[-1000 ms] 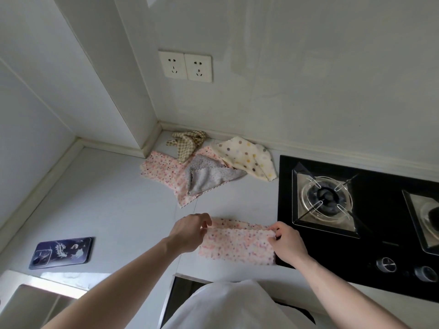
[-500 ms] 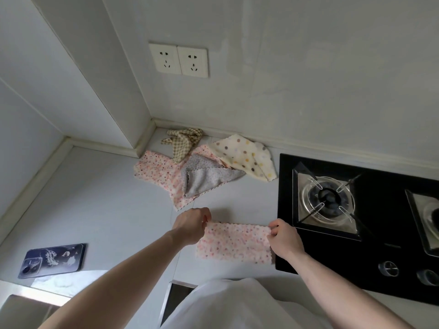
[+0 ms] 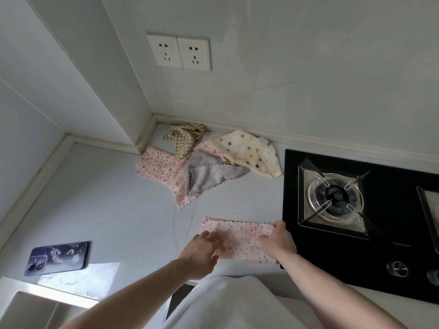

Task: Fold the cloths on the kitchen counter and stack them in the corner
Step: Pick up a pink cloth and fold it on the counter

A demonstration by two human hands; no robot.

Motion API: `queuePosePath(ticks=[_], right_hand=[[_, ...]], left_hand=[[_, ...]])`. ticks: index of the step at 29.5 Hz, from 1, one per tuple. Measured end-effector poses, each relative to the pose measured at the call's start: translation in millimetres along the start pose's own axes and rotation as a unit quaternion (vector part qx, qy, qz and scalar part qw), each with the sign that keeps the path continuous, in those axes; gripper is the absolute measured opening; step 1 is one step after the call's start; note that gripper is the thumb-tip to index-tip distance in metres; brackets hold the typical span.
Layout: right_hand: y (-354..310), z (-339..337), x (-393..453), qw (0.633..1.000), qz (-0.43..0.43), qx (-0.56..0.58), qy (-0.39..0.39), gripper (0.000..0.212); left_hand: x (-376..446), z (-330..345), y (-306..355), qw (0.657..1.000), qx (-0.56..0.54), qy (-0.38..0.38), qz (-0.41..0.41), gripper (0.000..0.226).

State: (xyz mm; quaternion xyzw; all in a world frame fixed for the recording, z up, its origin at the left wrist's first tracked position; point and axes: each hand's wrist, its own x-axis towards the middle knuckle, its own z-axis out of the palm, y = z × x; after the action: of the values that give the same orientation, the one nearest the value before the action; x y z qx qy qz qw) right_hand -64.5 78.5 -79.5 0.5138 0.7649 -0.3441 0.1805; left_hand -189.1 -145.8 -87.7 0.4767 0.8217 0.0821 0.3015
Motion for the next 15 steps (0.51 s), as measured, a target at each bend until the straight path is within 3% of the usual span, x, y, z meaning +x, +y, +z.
queuePosePath(ticks=[4,15], right_hand=[[-3.7,2.1,-0.5,0.997,0.053,0.039,-0.043,0.056],[21.5,-21.4,-1.0,0.973,0.052,0.213,-0.076,0.036]], left_hand=[[-6.2,9.5,-0.8,1.0,0.024,-0.021,0.002,0.035],[-2.9,13.1,9.6,0.999,0.019,-0.034,0.034,0.047]])
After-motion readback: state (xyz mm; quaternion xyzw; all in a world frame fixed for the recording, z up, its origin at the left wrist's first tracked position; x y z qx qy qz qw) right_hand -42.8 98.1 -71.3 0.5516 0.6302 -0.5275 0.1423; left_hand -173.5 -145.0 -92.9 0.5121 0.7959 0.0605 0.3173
